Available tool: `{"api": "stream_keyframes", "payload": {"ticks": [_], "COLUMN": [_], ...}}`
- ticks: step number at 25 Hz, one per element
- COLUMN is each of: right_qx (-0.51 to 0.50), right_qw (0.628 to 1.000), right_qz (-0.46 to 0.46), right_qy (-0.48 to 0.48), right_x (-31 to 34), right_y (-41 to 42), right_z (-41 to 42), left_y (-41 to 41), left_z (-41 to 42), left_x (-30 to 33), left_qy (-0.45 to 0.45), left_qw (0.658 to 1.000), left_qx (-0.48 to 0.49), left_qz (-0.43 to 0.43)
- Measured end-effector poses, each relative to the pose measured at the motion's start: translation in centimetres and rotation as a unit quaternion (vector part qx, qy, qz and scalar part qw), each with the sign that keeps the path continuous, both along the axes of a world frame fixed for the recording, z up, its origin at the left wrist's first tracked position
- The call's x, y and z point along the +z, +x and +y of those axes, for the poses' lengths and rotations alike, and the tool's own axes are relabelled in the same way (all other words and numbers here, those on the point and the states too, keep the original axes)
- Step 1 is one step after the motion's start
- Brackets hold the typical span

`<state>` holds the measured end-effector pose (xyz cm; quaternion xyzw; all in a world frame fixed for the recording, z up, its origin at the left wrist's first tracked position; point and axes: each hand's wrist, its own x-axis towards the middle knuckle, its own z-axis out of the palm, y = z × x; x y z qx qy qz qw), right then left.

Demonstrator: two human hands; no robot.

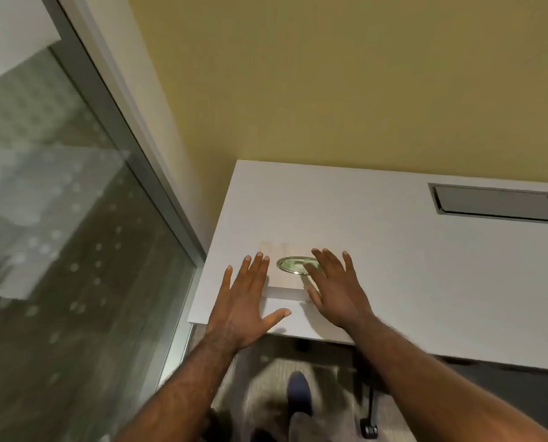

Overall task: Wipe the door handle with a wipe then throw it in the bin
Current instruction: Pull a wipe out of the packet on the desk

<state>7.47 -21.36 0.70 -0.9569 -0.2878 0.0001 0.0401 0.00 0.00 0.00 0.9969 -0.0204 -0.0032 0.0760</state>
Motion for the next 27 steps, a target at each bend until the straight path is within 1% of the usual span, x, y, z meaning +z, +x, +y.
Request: {"api": "stream_keyframes", "payload": {"ticks": [3, 7, 8, 10, 12, 13, 19, 25, 27], "right_qx": [0.034, 0.019, 0.029, 0.094, 0.125, 0.134, 0.178, 0.197, 0.228], "right_qw": [0.999, 0.991, 0.989, 0.992, 0.991, 0.99, 0.981, 0.976, 0.97], "right_qz": [0.03, 0.129, 0.137, 0.08, 0.042, 0.038, 0.08, 0.086, 0.081], "right_qy": [0.013, 0.042, 0.041, 0.015, 0.015, 0.016, -0.007, -0.022, -0.039], "right_x": [-1.2, -3.0, -3.4, -4.0, -4.4, -4.7, -5.3, -6.2, -6.0], "right_y": [3.6, 7.4, 8.1, 8.9, 9.5, 9.9, 11.5, 11.7, 11.9], "right_z": [0.5, 1.7, 1.9, 2.1, 2.2, 2.2, 3.3, 3.5, 3.4], "left_y": [2.0, 4.4, 4.9, 6.1, 7.2, 7.6, 8.9, 8.8, 8.9], "left_z": [0.5, 1.0, 1.0, 0.8, 0.5, 0.4, -0.6, -0.8, -0.8], "left_x": [-1.7, -3.8, -4.2, -4.7, -5.1, -5.2, -6.1, -6.8, -6.8], "left_qy": [0.011, -0.017, -0.023, -0.035, -0.049, -0.054, -0.067, -0.061, -0.06], "left_qw": [1.0, 0.998, 0.997, 0.996, 0.995, 0.995, 0.994, 0.994, 0.993], "left_qx": [0.007, 0.026, 0.031, 0.03, 0.023, 0.019, 0.021, 0.028, 0.03], "left_qz": [0.026, 0.063, 0.07, 0.08, 0.087, 0.087, 0.078, 0.085, 0.095]}}
